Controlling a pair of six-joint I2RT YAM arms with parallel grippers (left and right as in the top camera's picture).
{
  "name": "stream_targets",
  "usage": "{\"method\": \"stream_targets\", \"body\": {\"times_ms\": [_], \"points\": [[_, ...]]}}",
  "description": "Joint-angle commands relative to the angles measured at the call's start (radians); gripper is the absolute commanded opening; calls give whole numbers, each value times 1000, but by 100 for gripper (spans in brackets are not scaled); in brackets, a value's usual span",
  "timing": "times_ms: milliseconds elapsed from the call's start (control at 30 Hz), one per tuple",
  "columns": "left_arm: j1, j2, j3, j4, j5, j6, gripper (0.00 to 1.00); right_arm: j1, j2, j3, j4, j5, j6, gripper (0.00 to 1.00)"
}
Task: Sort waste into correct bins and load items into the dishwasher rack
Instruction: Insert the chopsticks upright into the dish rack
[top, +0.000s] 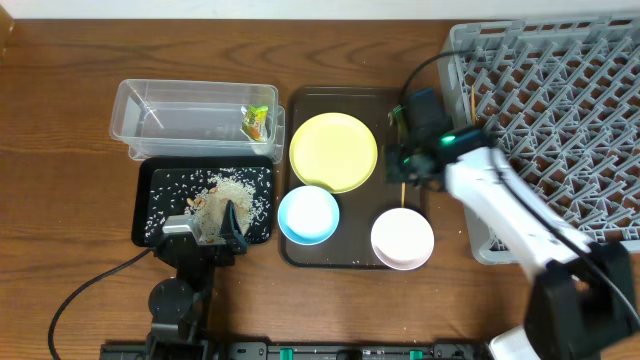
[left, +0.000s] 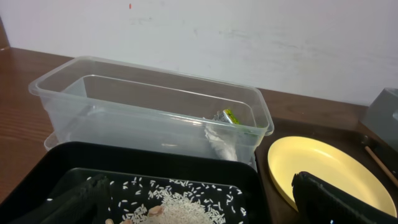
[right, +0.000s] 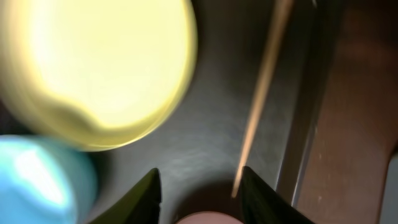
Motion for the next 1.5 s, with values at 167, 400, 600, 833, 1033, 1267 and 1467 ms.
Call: {"method": "stream_targets", "body": {"times_ms": [167,400,600,833,1033,1267,1467], "points": [[4,-7,-33,-15,2,5,95,0,200,-38,131,229,191,38],[4,-7,-33,-15,2,5,95,-36,272,-38,183,124,86,23],[4,-7,-33,-15,2,5,95,-105,206,-8,129,61,-3,1],[4,-7,-33,-15,2,5,95,-264,-20,64,95,-87,-270,1],[4,-7,-33,-15,2,5,95,-407,-149,80,116,-90,-382,1],[4,-7,-33,-15,2,5,95,-502,-91,80,131,-92,-484,1],[4,-7,-33,-15,2,5,95,-495,13,80,134,-135,-484,20]]}}
